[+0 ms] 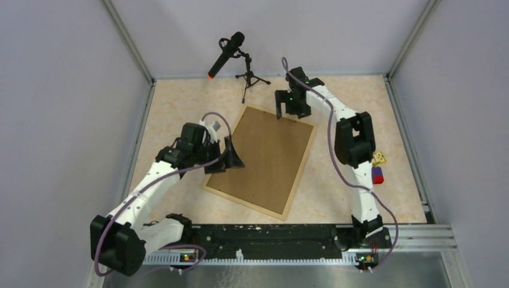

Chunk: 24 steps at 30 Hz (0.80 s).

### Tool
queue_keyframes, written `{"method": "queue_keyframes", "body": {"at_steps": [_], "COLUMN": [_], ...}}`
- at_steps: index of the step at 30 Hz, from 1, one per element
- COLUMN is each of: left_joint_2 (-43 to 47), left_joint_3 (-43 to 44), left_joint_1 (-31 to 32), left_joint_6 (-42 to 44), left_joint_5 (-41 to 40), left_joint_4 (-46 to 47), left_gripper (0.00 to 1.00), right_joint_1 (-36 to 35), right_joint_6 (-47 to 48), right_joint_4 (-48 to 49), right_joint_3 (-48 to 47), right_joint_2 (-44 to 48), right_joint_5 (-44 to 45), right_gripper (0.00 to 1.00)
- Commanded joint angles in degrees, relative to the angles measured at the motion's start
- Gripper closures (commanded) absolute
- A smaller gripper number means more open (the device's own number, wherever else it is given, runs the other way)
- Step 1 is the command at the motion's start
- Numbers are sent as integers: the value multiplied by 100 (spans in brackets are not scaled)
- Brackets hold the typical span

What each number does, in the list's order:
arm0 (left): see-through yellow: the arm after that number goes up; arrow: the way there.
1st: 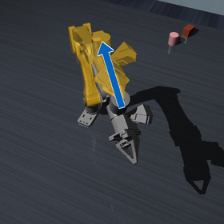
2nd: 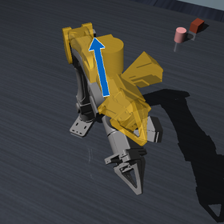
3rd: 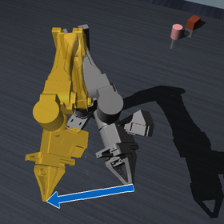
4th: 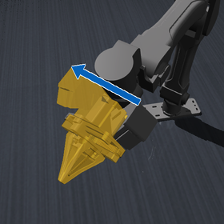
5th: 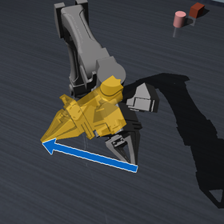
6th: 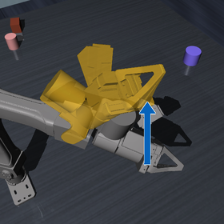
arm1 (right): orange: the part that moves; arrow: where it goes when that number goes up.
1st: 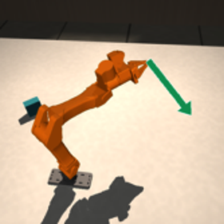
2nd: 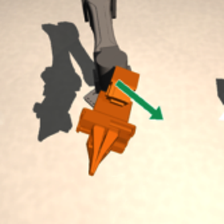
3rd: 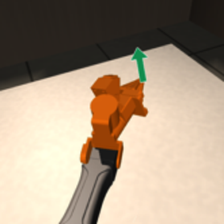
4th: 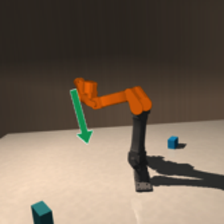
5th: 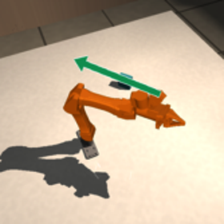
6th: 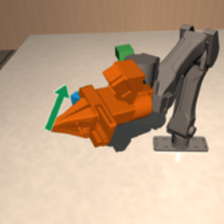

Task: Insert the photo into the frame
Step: Adjust the photo frame at the center of the board.

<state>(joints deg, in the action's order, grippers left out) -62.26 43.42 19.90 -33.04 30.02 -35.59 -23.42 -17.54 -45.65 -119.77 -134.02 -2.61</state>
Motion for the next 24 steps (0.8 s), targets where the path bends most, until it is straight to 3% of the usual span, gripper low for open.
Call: {"method": "queue_keyframes", "body": {"at_steps": [1,3,5,8,10,12,15,22,24], "left_joint_2": [68,-315,-916,-1997,-2651,-3072,-3116,-2986,-2909], "left_joint_3": [839,924,1071,1428,1656,1734,1372,824,588], "left_joint_1": [-96,-200,-489,-1153,-1485,-1568,-1515,-1139,-966], "left_joint_6": [837,931,962,1028,1180,1319,1317,1314,1265], "left_joint_5": [-1803,-2389,-2386,-1604,-963,-593,-66,-735,-876], "left_joint_4": [114,554,873,958,940,938,1252,849,831], "left_gripper": [1,1,1,4,15,24,28,48,59], "right_joint_1": [268,443,662,947,1055,1063,1057,1054,1059], "right_joint_6": [-20,-189,-487,-792,-914,-939,-988,-917,-850], "right_joint_4": [-244,122,477,1189,1523,1667,1898,1849,1683], "right_joint_3": [1640,2767,3738,4945,5424,5619,5766,5573,5470], "right_joint_2": [2141,2852,3391,3992,4141,4036,3804,3351,3330], "right_joint_5": [565,136,-414,-1177,-1535,-1773,-1950,-1881,-1626], "right_gripper": [4,5,10,18,23,28,33,39,41]}}
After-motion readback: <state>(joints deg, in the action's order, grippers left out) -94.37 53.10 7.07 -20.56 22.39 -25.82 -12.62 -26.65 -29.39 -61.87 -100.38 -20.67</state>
